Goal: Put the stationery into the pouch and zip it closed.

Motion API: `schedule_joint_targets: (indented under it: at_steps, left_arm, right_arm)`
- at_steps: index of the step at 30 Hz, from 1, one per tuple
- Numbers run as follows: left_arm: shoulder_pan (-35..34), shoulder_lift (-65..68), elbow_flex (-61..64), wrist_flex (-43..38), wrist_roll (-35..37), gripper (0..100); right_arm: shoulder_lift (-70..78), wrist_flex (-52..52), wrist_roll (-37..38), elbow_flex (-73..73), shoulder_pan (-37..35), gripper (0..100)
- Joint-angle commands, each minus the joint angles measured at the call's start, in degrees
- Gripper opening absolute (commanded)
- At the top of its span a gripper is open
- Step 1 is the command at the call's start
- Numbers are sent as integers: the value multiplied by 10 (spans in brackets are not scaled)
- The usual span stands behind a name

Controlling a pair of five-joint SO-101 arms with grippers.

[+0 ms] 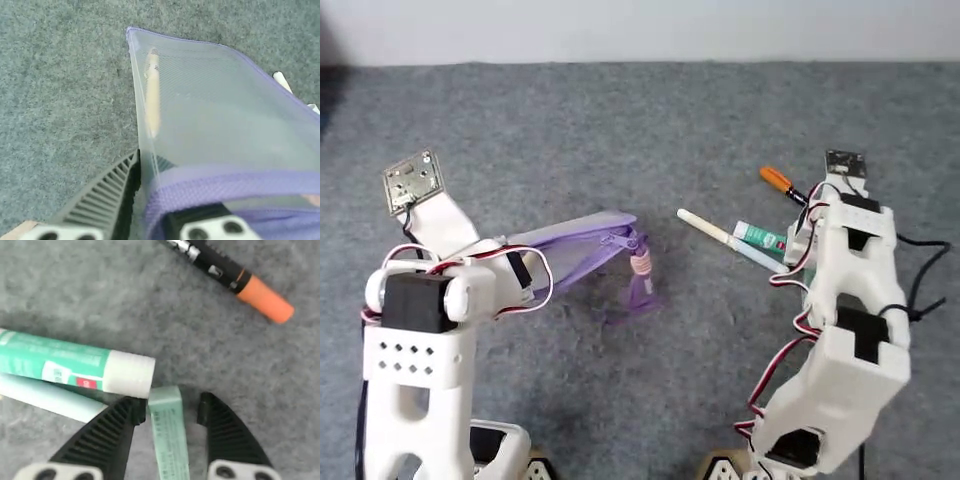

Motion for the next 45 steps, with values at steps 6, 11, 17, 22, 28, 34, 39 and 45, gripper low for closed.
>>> schedule_joint_targets:
  at_steps: [6, 11, 17, 22, 28, 34, 39, 45]
  left_arm:
    - [1, 12, -5, -11, 6, 13]
    - [1, 12, -5, -11, 6, 13]
    - [1, 12, -5, -9, 6, 13]
    - [-3, 12, -7, -9, 7, 13]
    - [2, 12, -9, -9, 8, 13]
    - [2, 12, -22, 0, 8, 13]
    - [1, 12, -58, 15, 8, 13]
    - [1, 12, -58, 15, 19, 13]
  right_arm:
    - [-44, 28, 7, -24, 13, 6]
    - [-166, 119, 7, -23, 1, 8]
    - [-334, 277, 2, -21, -38, 8]
    - [-498, 342, -25, -20, -97, 8]
    - [-691, 359, -113, -20, -247, 8]
    - [-801, 239, -199, 32, -426, 8]
    - [-842, 22, -185, 125, -474, 8]
    - [-844, -145, -149, 196, -575, 8]
